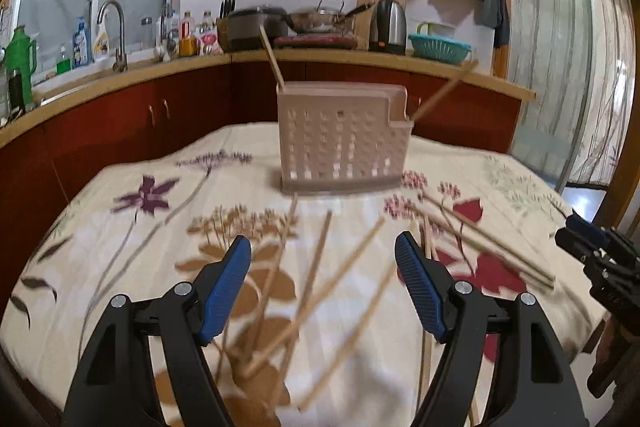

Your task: Organize utensils

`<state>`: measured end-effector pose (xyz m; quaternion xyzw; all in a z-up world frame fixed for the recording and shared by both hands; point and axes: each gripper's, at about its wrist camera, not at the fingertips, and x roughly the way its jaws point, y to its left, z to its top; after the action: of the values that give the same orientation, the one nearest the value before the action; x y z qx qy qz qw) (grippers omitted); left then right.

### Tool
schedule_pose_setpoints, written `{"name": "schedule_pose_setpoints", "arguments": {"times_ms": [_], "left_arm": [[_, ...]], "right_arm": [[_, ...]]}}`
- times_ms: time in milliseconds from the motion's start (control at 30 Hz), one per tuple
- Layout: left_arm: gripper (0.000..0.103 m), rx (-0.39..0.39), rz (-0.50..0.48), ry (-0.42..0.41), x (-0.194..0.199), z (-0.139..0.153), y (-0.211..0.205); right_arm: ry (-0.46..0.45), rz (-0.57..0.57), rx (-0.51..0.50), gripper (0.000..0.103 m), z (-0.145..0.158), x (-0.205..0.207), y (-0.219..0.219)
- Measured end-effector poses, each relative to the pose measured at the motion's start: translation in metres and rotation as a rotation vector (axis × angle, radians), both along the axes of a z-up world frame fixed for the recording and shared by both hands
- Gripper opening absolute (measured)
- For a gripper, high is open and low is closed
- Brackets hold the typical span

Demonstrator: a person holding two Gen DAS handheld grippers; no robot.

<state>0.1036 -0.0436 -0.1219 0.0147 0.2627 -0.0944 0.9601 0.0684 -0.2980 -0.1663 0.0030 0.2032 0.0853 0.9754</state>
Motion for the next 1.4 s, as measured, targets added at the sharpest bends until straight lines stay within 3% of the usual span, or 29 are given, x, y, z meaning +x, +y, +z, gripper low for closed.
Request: {"name": "schedule_pose_setpoints", "arguments": {"times_ms": [100, 300, 400, 500, 833, 933, 1067, 1133, 1267, 1400], "left_arm": [[0.072, 0.015, 0.004, 0.02, -0.009, -0.012, -0.002], [0.072, 0.019, 0.005, 0.076, -0.02, -0.035, -0.006], [0.072, 0.028, -0.017, 0.096, -0.024, -0.042, -0.012], [0.072, 0.042, -0.043, 0.104, -0.028, -0.047, -0.02], [0.07, 0.057, -0.124, 0.136, -0.044, -0.061, -0.039], [0.059, 0.072, -0.147, 0.15, -0.046, -0.066, -0.044], [0.035, 0.093, -0.18, 0.194, -0.045, -0.078, -0.05], [0.032, 0.116, -0.183, 0.173, -0.048, -0.079, -0.052], [0.01, 0.114, -0.155, 0.166, -0.043, -0.079, -0.048], [0.009, 0.094, -0.139, 0.169, -0.038, -0.079, -0.042]], "right_arm": [[0.041, -0.006, -0.004, 0.034, -0.018, -0.003, -0.003], [0.111, -0.033, 0.008, 0.032, -0.043, 0.001, -0.014], [0.132, -0.044, 0.008, 0.03, -0.048, 0.005, -0.016], [0.154, -0.044, 0.002, 0.014, -0.052, 0.008, -0.015], [0.151, -0.031, -0.02, 0.007, -0.052, -0.004, -0.005], [0.146, -0.029, -0.019, 0.007, -0.049, -0.008, -0.003], [0.139, -0.027, -0.019, 0.007, -0.047, -0.011, -0.002], [0.137, -0.026, -0.021, 0.007, -0.046, -0.012, -0.001], [0.13, -0.022, -0.022, 0.007, -0.043, -0.011, 0.002], [0.12, -0.013, -0.028, 0.007, -0.041, -0.013, 0.006]]}}
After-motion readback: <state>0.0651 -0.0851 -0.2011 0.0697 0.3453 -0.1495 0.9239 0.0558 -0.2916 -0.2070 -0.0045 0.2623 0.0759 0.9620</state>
